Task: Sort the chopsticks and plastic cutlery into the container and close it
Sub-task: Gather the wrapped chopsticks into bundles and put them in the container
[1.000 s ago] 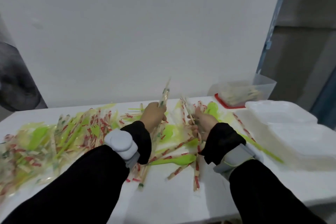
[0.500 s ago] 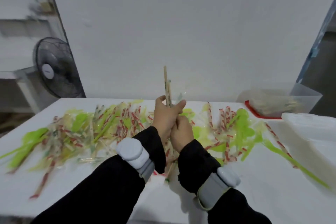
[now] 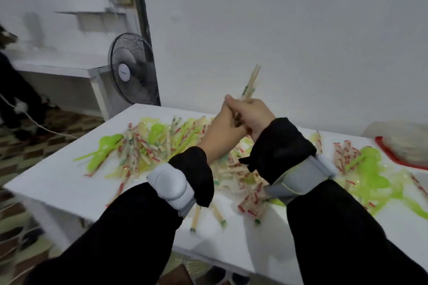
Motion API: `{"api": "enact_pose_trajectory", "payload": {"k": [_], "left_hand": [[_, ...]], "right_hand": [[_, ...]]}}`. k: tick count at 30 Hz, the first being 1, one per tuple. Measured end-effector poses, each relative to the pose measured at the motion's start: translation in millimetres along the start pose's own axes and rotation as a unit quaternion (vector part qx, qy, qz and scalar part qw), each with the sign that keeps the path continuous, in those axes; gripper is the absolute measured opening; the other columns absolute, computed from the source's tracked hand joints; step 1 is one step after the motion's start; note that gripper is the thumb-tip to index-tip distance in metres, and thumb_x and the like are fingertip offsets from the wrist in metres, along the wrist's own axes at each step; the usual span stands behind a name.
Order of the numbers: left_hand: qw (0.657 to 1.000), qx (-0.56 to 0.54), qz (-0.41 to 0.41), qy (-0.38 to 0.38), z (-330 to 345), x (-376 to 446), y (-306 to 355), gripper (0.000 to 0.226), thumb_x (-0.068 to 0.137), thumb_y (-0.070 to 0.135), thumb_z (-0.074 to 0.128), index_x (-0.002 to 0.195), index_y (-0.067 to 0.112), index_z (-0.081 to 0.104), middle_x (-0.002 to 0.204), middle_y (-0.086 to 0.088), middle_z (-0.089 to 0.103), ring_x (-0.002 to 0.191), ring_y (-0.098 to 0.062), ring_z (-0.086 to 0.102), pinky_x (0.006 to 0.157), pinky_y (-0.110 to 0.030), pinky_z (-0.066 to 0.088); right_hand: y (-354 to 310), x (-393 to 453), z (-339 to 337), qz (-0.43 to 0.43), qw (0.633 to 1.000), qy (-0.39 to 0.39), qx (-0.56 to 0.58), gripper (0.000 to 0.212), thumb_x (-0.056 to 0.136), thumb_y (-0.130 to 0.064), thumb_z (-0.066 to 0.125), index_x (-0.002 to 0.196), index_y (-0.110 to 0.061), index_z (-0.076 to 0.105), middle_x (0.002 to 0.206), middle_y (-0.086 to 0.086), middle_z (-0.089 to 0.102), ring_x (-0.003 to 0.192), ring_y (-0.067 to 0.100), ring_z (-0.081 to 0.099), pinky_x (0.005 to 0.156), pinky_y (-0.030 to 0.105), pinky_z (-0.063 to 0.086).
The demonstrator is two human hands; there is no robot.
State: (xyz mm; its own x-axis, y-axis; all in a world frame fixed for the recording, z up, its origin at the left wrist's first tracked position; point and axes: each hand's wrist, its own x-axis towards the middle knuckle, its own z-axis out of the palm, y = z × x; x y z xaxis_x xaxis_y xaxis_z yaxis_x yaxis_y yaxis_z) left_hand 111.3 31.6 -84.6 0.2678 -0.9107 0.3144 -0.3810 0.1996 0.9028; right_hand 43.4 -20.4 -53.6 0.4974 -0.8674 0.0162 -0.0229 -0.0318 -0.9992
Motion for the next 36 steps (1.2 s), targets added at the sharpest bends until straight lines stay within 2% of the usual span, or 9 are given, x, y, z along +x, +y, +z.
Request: {"api": "enact_pose_trajectory", "payload": {"k": [3,7,12,14,18,21,26,32,36], "left_hand": [[0.999,0.033,0.005,0.022,-8,-4,-8,0.054,0.079,0.012,0.061,0.125,0.015,0.033,0.116,-0.003,0.059,0.107,-0.016,0.061,0.089,-0.038,0.053],[0.995,0.082,0.027,0.039,-6,-13,-16,0.062,0.084,0.008,0.06,0.131,0.019,0.022,0.093,0.007,0.057,0.082,-0.013,0.062,0.073,-0.034,0.054],[0.975,0.166,-0.048,-0.142,-41,-28,-36,0.075,0.084,0.026,0.067,0.14,0.035,0.018,0.111,0.002,0.053,0.097,-0.014,0.057,0.08,-0.028,0.05],[0.909,0.333,-0.017,-0.25,-61,-33,-45,0.069,0.08,0.015,0.065,0.137,0.03,0.03,0.128,0.003,0.045,0.115,-0.018,0.048,0.096,-0.036,0.045],[0.669,0.646,0.052,-0.365,-66,-46,-61,0.084,0.075,0.01,0.061,0.145,0.029,0.018,0.157,-0.005,0.006,0.145,-0.027,0.003,0.115,-0.054,0.011],[0.618,0.69,0.143,-0.349,-55,-52,-73,0.067,0.081,0.01,0.056,0.141,0.02,0.028,0.157,-0.01,0.005,0.145,-0.03,0.002,0.115,-0.054,0.009],[0.707,0.587,0.295,-0.262,-50,-41,-85,0.022,0.084,0.021,0.05,0.099,0.017,0.065,0.125,-0.001,0.06,0.122,-0.026,0.051,0.092,-0.043,0.043],[0.952,0.259,0.148,-0.07,-66,-10,-28,0.014,0.097,0.021,0.04,0.089,0.032,0.045,0.088,0.0,0.063,0.085,-0.032,0.06,0.075,-0.047,0.05],[0.992,0.001,0.095,0.081,-53,-2,7,0.022,0.101,0.014,0.035,0.089,0.029,0.045,0.072,0.0,0.054,0.071,-0.019,0.054,0.07,-0.033,0.044]], "right_hand": [[3,8,8,0.009,1.0,0.01,0.02,0.038,0.089,-0.034,0.062,0.103,0.001,0.062,0.096,0.016,0.069,0.091,0.029,0.068,0.09,0.043,0.053],[10,5,13,0.018,0.995,0.04,0.095,0.028,0.095,-0.029,0.053,0.087,-0.002,0.06,0.08,0.013,0.069,0.074,0.027,0.068,0.066,0.034,0.057],[4,3,-16,-0.03,0.975,0.131,0.178,0.035,0.097,-0.027,0.049,0.068,-0.008,0.048,0.048,0.002,0.042,0.033,0.015,0.044,0.049,0.027,0.044],[5,2,-29,-0.057,0.976,0.147,0.149,0.033,0.095,-0.025,0.053,0.067,-0.01,0.048,0.038,-0.004,0.032,0.028,0.012,0.032,0.045,0.023,0.037],[17,-4,-32,-0.057,0.983,0.131,0.114,0.029,0.093,-0.024,0.058,0.069,-0.011,0.048,0.032,-0.009,0.029,0.028,0.011,0.026,0.04,0.019,0.033],[27,-7,-28,-0.043,0.984,0.124,0.118,0.028,0.093,-0.023,0.058,0.07,-0.01,0.049,0.033,-0.009,0.03,0.03,0.011,0.026,0.041,0.021,0.033],[30,-8,-38,-0.078,0.985,0.121,0.096,0.026,0.091,-0.023,0.06,0.073,-0.01,0.048,0.035,-0.01,0.031,0.031,0.011,0.027,0.043,0.021,0.033],[22,-20,-39,-0.14,0.972,0.12,0.145,0.032,0.08,-0.031,0.069,0.069,-0.015,0.043,0.056,0.004,0.033,0.03,0.009,0.03,0.04,0.019,0.034],[19,-31,-8,-0.139,0.975,0.085,0.154,0.051,0.049,-0.055,0.067,0.074,-0.016,0.047,0.063,0.002,0.038,0.036,0.009,0.032,0.045,0.025,0.033]]}}
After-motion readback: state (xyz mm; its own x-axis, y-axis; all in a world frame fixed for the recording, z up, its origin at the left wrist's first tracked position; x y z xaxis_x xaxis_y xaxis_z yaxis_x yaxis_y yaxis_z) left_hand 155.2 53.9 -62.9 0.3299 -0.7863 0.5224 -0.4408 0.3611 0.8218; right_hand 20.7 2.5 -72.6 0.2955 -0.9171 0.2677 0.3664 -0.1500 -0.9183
